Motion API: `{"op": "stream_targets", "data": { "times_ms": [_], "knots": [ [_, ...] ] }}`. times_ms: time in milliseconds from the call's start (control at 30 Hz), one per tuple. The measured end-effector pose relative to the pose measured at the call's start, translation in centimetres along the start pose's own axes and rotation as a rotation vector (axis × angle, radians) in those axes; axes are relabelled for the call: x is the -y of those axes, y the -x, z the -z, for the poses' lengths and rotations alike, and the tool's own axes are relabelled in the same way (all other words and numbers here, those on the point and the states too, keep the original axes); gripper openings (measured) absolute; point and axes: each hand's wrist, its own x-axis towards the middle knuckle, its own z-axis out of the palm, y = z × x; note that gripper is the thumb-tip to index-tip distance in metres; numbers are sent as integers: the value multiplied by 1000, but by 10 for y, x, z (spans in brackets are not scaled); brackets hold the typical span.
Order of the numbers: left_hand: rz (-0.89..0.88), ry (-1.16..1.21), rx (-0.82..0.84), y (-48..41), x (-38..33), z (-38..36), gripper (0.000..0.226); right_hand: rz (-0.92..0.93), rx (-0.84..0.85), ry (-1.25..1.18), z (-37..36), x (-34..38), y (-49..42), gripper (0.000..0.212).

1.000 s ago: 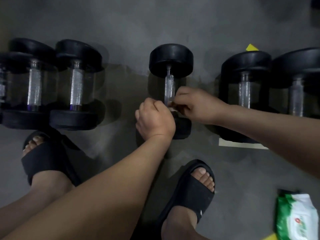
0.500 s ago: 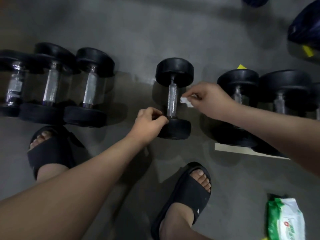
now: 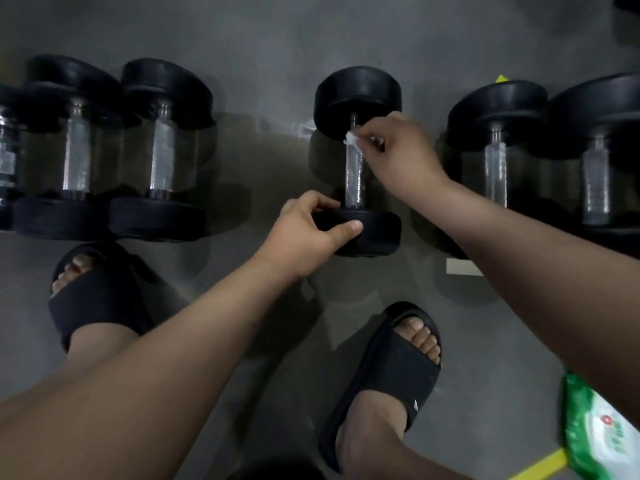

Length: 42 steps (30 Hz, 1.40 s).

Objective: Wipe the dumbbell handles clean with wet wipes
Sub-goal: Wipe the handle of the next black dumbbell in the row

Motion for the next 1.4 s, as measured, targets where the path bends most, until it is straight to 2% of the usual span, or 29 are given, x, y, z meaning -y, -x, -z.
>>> {"op": "stream_targets", "data": {
  "times_ms": [67,200,233,300,400,433,500,567,633,700,800,833,967,1000,1067,1167,1233,1333,1400],
  "knots": [
    [6,-4,-17,4,-6,-6,44,61,70,-23,8,-7,9,15],
    [17,-55,-24,8,-11,-18,46,168,462,43,26,-5,20,12],
    [10,-61,-21,8,-11,-19,47,199,507,71,29,-4,18,12],
    [-12,-47,-25,10,-10,-20,46,222,453,86,30,-7,11,10],
    [-46,-43,-33,11,-8,-19,45,115,220,31,30,-15,5,10],
    [-48,-52,-37,11,-9,-19,45,87,203,-1,29,-17,8,6],
    [-32,-58,-47,10,-11,-20,45,47,355,-12,35,-16,15,1],
    [1,-51,-49,8,-14,-19,47,2,609,23,44,-12,21,10],
    [7,-50,-37,8,-17,-19,48,-4,694,37,49,-13,19,14],
    [2,-58,-24,7,-19,-18,46,-20,615,-2,46,-17,13,4],
    [-1,-79,0,4,-20,-17,47,-64,375,-140,37,-27,10,4],
    [-5,-88,8,3,-20,-16,47,-79,375,-175,36,-29,12,4],
    [-13,-116,36,0,-21,-12,46,-112,644,-61,43,-28,24,15],
    [-12,-119,37,0,-21,-12,46,-123,655,-70,45,-27,25,15],
    [-12,-124,39,0,-23,-11,46,-168,532,-168,44,-28,22,12],
    [-14,-134,44,0,-24,-12,46,-273,281,-393,36,-33,17,21],
    [-12,-141,48,1,-25,-13,47,-284,329,-377,36,-35,20,24],
    [-12,-161,53,-1,-26,-13,45,-229,583,-134,44,-33,29,26],
    [-8,-168,55,-2,-26,-12,45,-234,580,-106,45,-32,30,26]
  ]
}}
